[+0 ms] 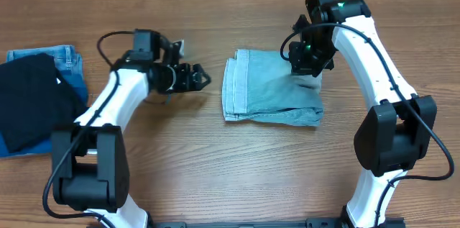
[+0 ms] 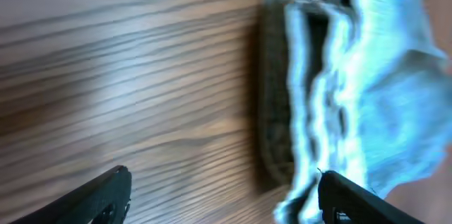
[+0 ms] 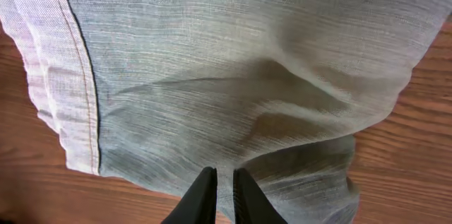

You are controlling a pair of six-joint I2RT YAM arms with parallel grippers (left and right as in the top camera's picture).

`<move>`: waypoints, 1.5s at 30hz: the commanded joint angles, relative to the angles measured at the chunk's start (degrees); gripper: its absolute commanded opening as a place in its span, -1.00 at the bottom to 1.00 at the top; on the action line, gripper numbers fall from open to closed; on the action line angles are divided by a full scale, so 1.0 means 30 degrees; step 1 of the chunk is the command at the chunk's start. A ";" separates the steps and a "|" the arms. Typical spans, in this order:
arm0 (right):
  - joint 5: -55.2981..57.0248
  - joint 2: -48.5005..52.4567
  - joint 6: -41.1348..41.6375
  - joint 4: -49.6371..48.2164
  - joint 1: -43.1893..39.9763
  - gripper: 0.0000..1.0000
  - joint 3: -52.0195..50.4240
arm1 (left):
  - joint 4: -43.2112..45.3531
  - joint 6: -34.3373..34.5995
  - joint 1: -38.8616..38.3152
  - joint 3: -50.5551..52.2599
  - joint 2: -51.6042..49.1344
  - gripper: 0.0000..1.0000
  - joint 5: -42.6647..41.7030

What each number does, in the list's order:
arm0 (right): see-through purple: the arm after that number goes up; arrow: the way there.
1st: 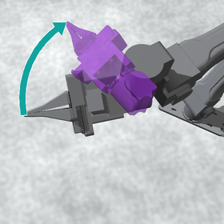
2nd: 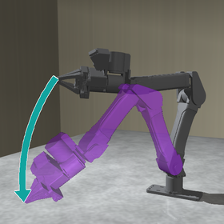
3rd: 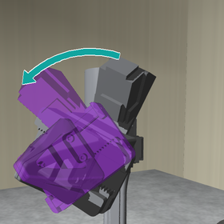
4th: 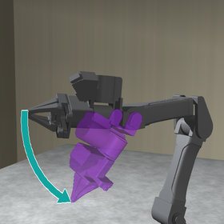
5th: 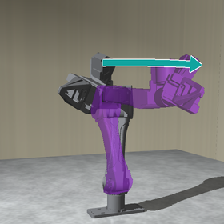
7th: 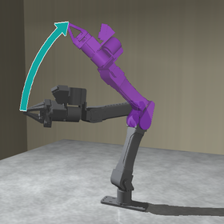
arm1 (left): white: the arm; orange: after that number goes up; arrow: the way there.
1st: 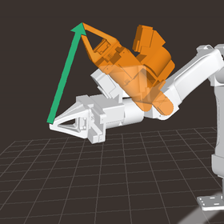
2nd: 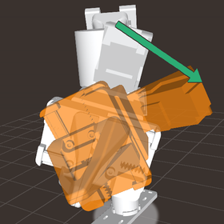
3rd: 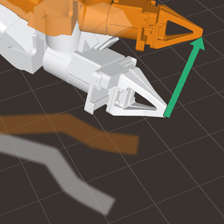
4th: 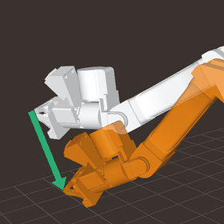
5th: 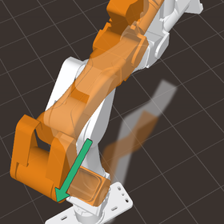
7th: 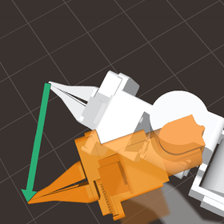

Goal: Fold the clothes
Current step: 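Grasp the folded shorts bundle with the left gripper, then carry the folded shorts left with the left gripper onto the clothes stack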

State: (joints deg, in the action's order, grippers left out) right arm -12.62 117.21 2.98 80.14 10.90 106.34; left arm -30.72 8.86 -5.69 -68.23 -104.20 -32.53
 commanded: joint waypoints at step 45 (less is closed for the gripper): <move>0.1049 -0.3213 -0.0350 0.1195 -0.1727 -0.91 -0.0036 | -0.1821 0.4160 1.0010 -0.5144 0.9384 -0.92 0.5340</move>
State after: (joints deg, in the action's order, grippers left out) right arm -9.63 108.38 2.52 83.79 5.65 106.04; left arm -35.79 24.27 20.78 -76.18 -78.52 -15.73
